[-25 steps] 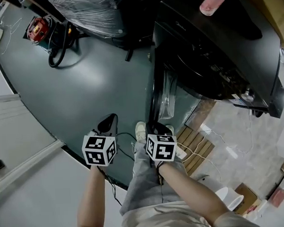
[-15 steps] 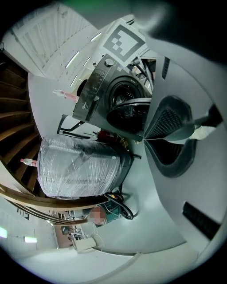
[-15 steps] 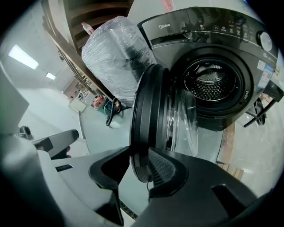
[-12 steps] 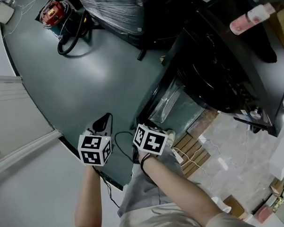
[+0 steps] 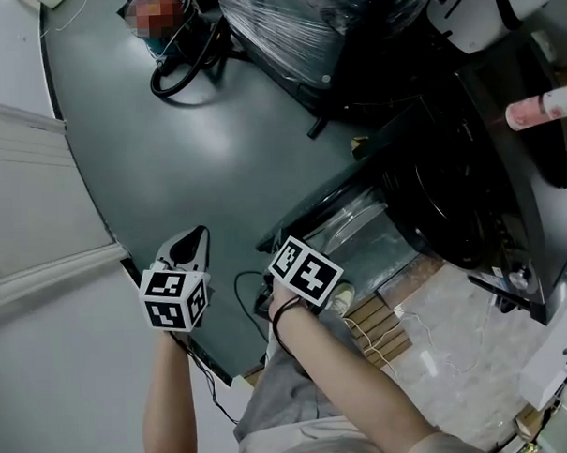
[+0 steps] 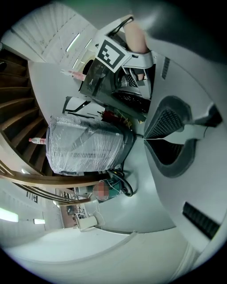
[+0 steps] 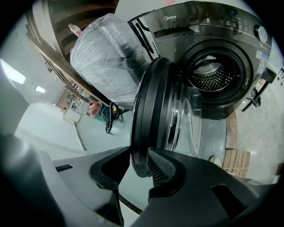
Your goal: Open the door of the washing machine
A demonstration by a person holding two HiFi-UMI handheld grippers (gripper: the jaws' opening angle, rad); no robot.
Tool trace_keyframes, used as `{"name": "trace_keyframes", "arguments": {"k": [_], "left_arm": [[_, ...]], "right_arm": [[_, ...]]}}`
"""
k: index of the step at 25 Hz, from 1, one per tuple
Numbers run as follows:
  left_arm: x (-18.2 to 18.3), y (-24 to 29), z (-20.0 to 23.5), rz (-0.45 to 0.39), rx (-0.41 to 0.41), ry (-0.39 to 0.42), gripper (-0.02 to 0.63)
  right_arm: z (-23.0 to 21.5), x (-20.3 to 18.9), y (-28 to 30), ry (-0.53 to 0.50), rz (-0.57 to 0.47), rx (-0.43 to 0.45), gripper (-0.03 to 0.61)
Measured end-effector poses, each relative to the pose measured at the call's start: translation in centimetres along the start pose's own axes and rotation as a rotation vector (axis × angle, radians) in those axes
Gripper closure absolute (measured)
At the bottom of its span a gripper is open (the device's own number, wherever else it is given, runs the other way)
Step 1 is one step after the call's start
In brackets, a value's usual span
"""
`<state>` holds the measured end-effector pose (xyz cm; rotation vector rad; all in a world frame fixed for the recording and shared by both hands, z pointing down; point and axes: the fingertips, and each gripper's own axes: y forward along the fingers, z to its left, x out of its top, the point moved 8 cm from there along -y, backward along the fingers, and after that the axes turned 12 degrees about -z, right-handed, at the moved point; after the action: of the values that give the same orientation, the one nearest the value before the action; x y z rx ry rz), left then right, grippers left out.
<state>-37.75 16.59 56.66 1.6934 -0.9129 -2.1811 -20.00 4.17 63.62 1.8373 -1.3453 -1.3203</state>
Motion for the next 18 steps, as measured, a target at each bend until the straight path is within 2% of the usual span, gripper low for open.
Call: {"name": "trace_keyframes", "arguments": {"k": [7, 10, 14, 18], "left_arm": [[0.1, -0.8, 1.3, -0.030, 0.057, -0.028, 0.591], [0.0, -1.3, 2.6, -0.034, 0.126, -0.021, 0.591], [0.4, -2.5, 4.8, -0.071, 0.187, -0.104, 0.591], [0.7, -3.4, 6.1, -0.094, 0.223, -0.127, 0.591]], "right_arm": [[2.8, 0.7, 2.1, -0.009, -0.012, 0.028, 0.433], [4.1, 1.1, 3.0, -0.036, -0.011, 0.045, 0.439], [5.5, 1.6, 4.3, -0.070, -0.008, 0.074, 0.474], [6.4, 2.5, 5.9, -0.129, 0.004, 0.101, 0.508]]}}
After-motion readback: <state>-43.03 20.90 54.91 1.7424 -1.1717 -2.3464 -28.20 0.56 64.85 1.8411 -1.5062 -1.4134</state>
